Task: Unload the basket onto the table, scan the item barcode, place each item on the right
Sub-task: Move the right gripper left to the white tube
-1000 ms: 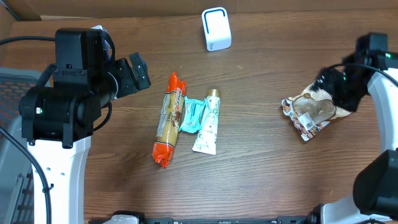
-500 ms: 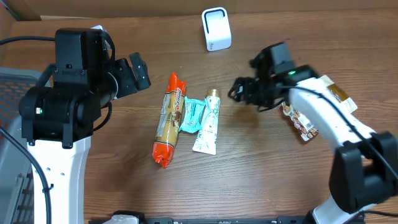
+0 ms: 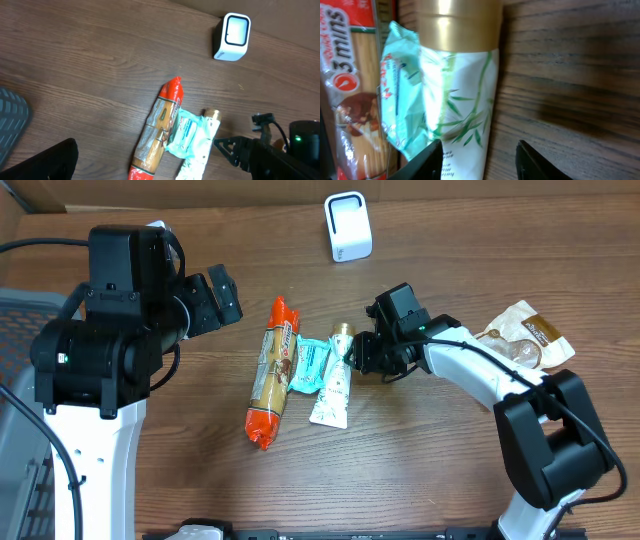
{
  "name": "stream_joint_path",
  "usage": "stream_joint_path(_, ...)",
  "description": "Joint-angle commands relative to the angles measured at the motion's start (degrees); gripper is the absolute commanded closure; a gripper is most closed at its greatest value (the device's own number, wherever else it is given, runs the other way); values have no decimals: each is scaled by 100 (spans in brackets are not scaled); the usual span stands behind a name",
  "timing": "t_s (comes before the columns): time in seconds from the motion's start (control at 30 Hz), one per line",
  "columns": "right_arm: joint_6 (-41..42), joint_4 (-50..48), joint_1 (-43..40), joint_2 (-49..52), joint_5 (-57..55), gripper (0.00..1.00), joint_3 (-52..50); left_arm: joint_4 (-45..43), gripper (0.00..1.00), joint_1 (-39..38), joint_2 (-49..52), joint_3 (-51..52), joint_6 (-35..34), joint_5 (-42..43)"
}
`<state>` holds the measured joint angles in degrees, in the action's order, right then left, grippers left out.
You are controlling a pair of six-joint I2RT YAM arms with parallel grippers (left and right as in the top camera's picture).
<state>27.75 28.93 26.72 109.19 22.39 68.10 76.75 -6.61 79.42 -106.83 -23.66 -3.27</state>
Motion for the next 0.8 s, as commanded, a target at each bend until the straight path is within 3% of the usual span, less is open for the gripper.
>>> stream_joint_path(0.0, 79, -133, 72, 212, -42, 53, -39, -7, 0, 24, 9, -94, -37, -31)
stream_joint_path(0.13, 79, -396, 260, 358, -44, 51, -44, -7, 0, 22, 7, -94, -37, -31)
stream_joint_path(0.33, -240, -409, 223, 289, 540, 21, 59, -7, 0, 22, 9, -94, -37, -31)
stream_joint_path(0.47, -273, -273, 92, 103, 807, 14, 210, -7, 1, 22, 9, -94, -37, -31)
stream_joint_path(0.6, -345, -372, 72, 120, 837, 17, 201, -7, 1, 22, 9, -94, -37, -31)
stream_joint_path(0.77, -420, -774, 289, 350, 669, 30, 39, -7, 0, 22, 9, -94, -37, -31)
